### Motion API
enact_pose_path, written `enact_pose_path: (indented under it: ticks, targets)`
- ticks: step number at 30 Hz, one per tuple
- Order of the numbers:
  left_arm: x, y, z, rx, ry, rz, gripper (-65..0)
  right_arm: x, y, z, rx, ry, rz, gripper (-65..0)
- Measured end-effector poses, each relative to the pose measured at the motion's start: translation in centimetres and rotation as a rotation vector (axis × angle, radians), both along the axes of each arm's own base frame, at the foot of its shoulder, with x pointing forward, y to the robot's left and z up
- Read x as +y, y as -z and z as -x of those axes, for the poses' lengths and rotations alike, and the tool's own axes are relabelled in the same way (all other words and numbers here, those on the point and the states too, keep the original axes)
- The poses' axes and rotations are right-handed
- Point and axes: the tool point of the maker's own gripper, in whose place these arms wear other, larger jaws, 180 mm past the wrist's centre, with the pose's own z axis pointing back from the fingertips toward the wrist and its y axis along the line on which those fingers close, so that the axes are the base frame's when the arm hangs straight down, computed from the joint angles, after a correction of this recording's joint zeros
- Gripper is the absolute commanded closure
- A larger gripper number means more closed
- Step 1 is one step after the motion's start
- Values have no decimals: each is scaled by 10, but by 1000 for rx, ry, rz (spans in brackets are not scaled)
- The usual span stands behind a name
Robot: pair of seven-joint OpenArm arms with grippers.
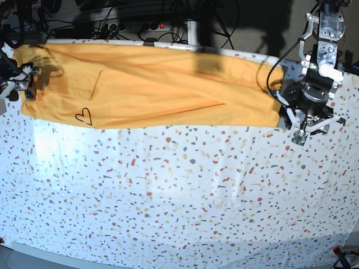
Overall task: Fold the T-shirt properly
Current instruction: 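Open both grippers and lift them off the folded strip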
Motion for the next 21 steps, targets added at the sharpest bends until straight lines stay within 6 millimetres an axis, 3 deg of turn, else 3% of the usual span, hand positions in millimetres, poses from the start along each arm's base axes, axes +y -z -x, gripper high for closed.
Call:
enact_pose_path:
  ticks: [3, 7, 13, 16, 21]
  targets:
    - [-10, 2, 1, 13, 12, 65, -293, 27, -21, -20, -100, -81, -130, -326]
    - [-15, 8, 3, 34, 13, 118, -293, 37, -20, -29, -76, -118, -138, -326]
    - [-16, 44, 19, 150, -14, 195, -293, 46, -16, -30, -62, -140, -148, -326]
    - [-7, 73, 34, 244, -50, 182, -292, 49, -15, -30, -60, -147, -151, -326]
    - [2, 76, 36, 266, -64, 120, -292, 49, -14, -30, -59, -147, -151, -326]
